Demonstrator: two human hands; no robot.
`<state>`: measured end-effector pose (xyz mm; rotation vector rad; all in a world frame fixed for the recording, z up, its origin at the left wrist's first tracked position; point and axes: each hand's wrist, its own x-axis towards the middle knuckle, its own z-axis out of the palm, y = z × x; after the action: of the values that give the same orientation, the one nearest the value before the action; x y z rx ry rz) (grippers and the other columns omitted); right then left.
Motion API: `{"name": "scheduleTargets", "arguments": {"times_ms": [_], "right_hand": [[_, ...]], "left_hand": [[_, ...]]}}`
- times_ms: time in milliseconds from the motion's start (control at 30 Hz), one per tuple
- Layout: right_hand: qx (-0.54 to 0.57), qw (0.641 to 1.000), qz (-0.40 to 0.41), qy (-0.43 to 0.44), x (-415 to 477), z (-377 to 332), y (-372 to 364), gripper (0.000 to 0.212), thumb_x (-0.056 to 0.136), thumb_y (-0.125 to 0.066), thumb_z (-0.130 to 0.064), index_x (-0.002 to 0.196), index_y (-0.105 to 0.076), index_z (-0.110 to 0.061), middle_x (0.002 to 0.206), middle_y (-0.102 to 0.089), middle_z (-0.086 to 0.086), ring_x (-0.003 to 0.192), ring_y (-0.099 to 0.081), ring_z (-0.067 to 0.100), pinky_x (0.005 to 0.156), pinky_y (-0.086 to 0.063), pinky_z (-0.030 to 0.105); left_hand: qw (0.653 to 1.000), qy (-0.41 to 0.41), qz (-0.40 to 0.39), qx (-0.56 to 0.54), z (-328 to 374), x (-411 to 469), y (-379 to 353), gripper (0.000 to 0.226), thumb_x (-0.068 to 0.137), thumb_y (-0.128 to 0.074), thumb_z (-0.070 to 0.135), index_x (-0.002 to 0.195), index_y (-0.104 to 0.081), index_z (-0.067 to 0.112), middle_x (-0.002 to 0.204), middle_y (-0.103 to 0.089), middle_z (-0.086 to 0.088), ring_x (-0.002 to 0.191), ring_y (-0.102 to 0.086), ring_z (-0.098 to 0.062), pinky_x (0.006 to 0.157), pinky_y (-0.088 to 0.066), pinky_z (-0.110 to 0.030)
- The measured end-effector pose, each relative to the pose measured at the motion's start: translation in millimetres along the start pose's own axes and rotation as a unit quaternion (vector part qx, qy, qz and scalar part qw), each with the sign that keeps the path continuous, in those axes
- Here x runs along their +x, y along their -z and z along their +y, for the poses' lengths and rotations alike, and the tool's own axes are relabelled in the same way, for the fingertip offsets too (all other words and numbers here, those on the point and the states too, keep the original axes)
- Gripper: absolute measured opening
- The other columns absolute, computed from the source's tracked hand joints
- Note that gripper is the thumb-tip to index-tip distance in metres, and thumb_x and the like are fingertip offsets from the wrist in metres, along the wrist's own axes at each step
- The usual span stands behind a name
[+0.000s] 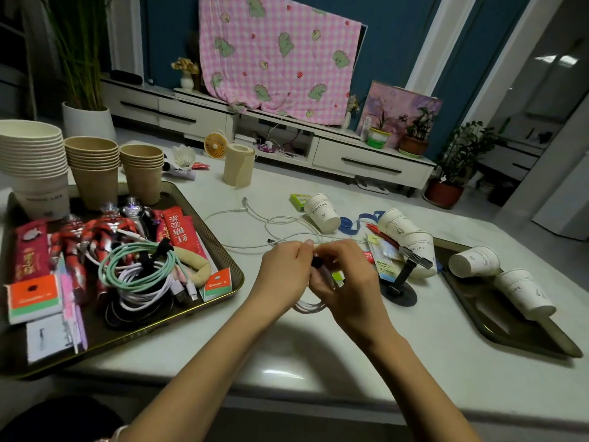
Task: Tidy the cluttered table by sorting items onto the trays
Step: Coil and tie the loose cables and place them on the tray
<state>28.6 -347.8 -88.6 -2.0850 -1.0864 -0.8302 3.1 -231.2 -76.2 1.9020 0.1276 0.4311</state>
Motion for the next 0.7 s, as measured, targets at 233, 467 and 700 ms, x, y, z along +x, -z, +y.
{"name": "scheduleTargets", "arguments": {"times_ms": [233, 467, 700], "right_hand": [[0.373, 0.833, -0.15, -0.381, 28.2, -17.8, 11.2, 0.045, 0.072, -0.067, -0.033, 0.112, -0.055, -0.015, 0.098, -0.067, 0.006, 0.087, -0.066, 0.018, 0.075, -0.051, 0.03], [0.424, 0.771, -0.276, -0.388, 54.5, -24.5, 3.8, 0.028, 0.075, -0.061, -0.019, 0.101, -0.063, -0.007, 0.078, -0.068, 0.004, 0.068, -0.064, 0.011, 0.062, -0.052, 0.019], [0.463, 0.74, -0.279, -0.401, 79.1, -39.1, -23.7, 0.034, 0.072, -0.065, -0.009, 0.105, -0.061, -0.003, 0.081, -0.067, 0.011, 0.067, -0.065, 0.015, 0.062, -0.054, 0.022]], "left_hand": [[0.996, -0.066, 0.004, -0.052, -3.1, 7.4, 24.0, 0.043, 0.098, -0.042, 0.022, 0.055, -0.046, 0.019, 0.044, -0.044, 0.009, 0.046, -0.043, -0.007, 0.052, -0.035, -0.022], [0.992, -0.121, 0.023, -0.002, -16.2, 8.8, 45.4, 0.043, 0.097, -0.043, 0.022, 0.054, -0.043, 0.026, 0.054, -0.048, 0.009, 0.055, -0.046, -0.004, 0.053, -0.033, -0.012], [0.992, -0.116, 0.055, -0.022, -30.3, 14.7, 76.1, 0.035, 0.097, -0.044, 0.022, 0.063, -0.056, 0.02, 0.064, -0.058, -0.003, 0.066, -0.056, -0.02, 0.063, -0.046, -0.032]]}}
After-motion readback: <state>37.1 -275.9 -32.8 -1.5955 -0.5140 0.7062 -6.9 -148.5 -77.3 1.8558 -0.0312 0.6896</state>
